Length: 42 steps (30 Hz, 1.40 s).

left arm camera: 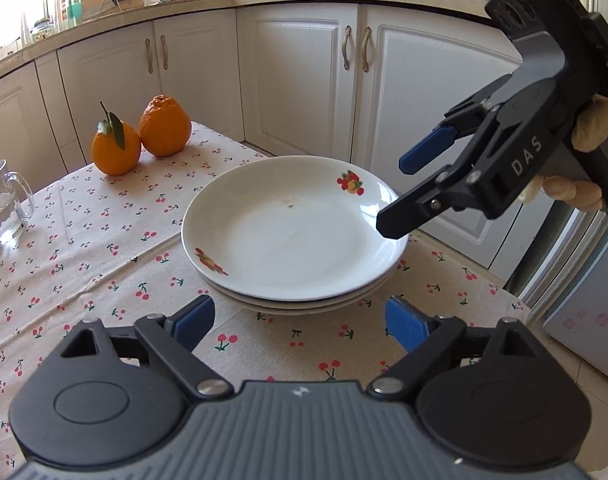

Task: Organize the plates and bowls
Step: 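Open the right gripper and withdraw it from the stack, then move the right gripper to a white pink-flowered bowl and grasp its rim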

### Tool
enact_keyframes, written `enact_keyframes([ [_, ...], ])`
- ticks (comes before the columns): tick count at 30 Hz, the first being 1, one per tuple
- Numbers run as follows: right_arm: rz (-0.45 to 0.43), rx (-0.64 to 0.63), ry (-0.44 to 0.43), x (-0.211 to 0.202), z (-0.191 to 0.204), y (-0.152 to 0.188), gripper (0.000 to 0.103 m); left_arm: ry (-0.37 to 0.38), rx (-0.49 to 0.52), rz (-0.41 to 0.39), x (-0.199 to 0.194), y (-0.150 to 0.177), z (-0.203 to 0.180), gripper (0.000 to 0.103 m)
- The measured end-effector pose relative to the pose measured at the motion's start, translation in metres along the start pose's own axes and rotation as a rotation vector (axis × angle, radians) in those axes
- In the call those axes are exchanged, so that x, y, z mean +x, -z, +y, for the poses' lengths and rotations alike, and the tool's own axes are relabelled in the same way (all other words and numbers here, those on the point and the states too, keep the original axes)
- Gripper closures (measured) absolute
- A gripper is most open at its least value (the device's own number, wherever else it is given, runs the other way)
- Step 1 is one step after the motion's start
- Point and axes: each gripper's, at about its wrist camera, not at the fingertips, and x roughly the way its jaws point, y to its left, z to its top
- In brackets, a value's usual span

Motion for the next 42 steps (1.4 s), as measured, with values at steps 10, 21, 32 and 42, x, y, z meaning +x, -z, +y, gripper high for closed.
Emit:
enact_keyframes([
  [10,-0.063,-0.134,0.187,-0.008,0.072,0.013,0.000,-0.066,-0.012,-0.067,-0.062,0.025,0.012,0.007],
  [21,-0.102,-0.221,0.189,0.007,0.167,0.026,0.000,-0.167,-0.064,-0.100,-0.137,0.080,0.038,0.006],
  [32,-0.118,-0.249,0.077,0.023,0.246,0.018,0.000,-0.286,-0.065,-0.094,-0.204,0.139,0.080,0.006],
  [42,-0.132,-0.290,-0.106,0.037,0.305,-0.012,0.000,-0.350,-0.152,-0.035,-0.216,0.189,0.123,0.006],
])
